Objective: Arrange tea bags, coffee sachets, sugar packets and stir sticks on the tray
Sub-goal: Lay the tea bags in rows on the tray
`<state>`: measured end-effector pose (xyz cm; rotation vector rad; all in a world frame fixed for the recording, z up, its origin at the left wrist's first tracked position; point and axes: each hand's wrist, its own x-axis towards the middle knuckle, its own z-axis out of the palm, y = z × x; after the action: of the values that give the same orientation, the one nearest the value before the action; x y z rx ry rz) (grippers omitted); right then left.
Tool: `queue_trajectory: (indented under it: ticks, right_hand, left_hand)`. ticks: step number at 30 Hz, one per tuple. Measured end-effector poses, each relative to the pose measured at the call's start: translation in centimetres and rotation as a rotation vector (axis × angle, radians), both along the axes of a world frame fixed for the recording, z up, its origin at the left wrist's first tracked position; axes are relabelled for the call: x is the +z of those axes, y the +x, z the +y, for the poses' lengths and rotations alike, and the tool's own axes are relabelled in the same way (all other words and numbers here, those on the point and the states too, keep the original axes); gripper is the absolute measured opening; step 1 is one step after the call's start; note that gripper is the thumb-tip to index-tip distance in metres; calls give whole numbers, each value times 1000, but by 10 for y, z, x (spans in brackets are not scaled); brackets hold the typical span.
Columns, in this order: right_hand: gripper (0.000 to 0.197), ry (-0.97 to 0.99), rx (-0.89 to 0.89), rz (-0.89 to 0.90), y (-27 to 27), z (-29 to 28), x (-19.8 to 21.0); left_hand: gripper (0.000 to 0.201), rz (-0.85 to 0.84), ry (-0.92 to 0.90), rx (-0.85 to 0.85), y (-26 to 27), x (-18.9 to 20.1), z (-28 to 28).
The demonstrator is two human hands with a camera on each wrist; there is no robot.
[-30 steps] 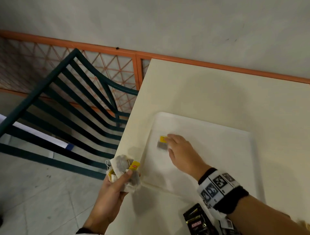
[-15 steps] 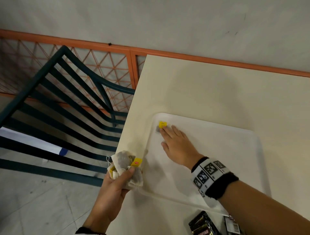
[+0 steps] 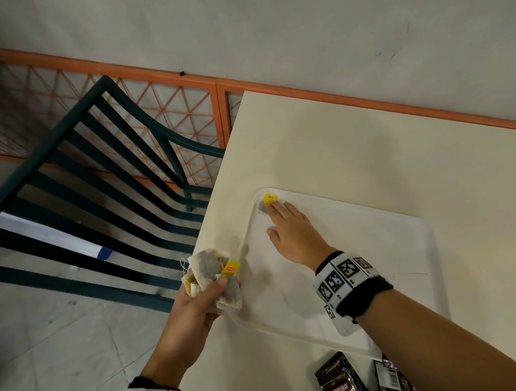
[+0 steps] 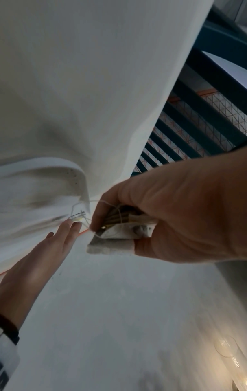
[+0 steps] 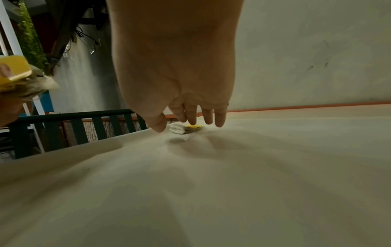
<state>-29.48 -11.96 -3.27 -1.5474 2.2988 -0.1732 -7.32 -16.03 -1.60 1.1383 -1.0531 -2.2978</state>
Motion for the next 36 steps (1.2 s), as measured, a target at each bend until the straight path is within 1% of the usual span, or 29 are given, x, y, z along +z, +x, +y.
queue_trajectory:
  ticks: [1, 3, 4, 5, 6, 7, 8, 9, 10, 11, 14, 17, 19, 25, 26, 27, 29, 30, 31, 33, 36]
  right_hand:
    - [53, -34, -16, -9, 2, 2, 2]
    - [44, -130, -72, -61, 9, 7, 7]
    - [38, -177, -122, -124, 15, 10, 10]
    - [32, -214, -186, -223, 22, 13, 13]
    - [31, -234, -250, -353, 30, 17, 18]
    - [35, -238, -308, -506, 37, 22, 22]
    - [38, -219, -357, -661, 44, 26, 28]
    - [39, -174, -391, -792, 50, 31, 34]
    - [36, -126, -398, -881, 56, 35, 39]
    - [32, -101, -390, -937, 61, 38, 42]
    - [18, -150, -399, -1050, 66, 42, 47]
    - [7, -174, -420, -1157, 66, 44, 47]
    - [3, -200, -425, -1193, 66, 46, 45]
    - [8, -321, -541, -1265, 59, 50, 39]
    - [9, -328, -556, -1269, 58, 50, 37]
    - [9, -338, -578, -1267, 55, 50, 35]
    - [10, -377, -670, -1219, 47, 45, 29]
    - [11, -402, -737, -1165, 40, 42, 25]
    - [14, -429, -810, -1098, 32, 38, 20]
    - [20, -475, -924, -976, 14, 29, 9]
    - [27, -501, -982, -869, -7, 15, -5]
  left_hand:
    - [91, 4, 7, 5, -1, 1, 1]
    - [72, 42, 34, 14, -2, 4, 2]
    - [70, 58, 40, 13, -4, 5, 3]
    - [78, 74, 37, 8, -5, 6, 5]
    - [88, 82, 32, 9, -7, 6, 6]
    - [93, 87, 32, 16, -9, 7, 8]
    - [92, 91, 34, 30, -11, 7, 8]
    - [87, 92, 39, 41, -12, 6, 8]
    - [81, 91, 40, 45, -14, 4, 9]
    - [79, 85, 32, 50, -15, 3, 9]
    - [91, 78, -10, 60, -18, 0, 10]
    - [80, 84, -48, 50, -21, 2, 12]
    - [80, 73, -65, 47, -22, 2, 14]
    - [91, 74, 7, 70, -23, 5, 11]
    - [89, 63, 4, 73, -24, 5, 11]
    - [82, 48, 0, 81, -24, 5, 10]
    - [48, 23, 5, 120, -25, 3, 10]
    - [34, 3, 11, 133, -24, 3, 9]
    - [29, -14, 18, 140, -24, 1, 9]
    - [26, -32, 38, 151, -21, 1, 8]
    - [25, -42, 54, 142, -16, -1, 6]
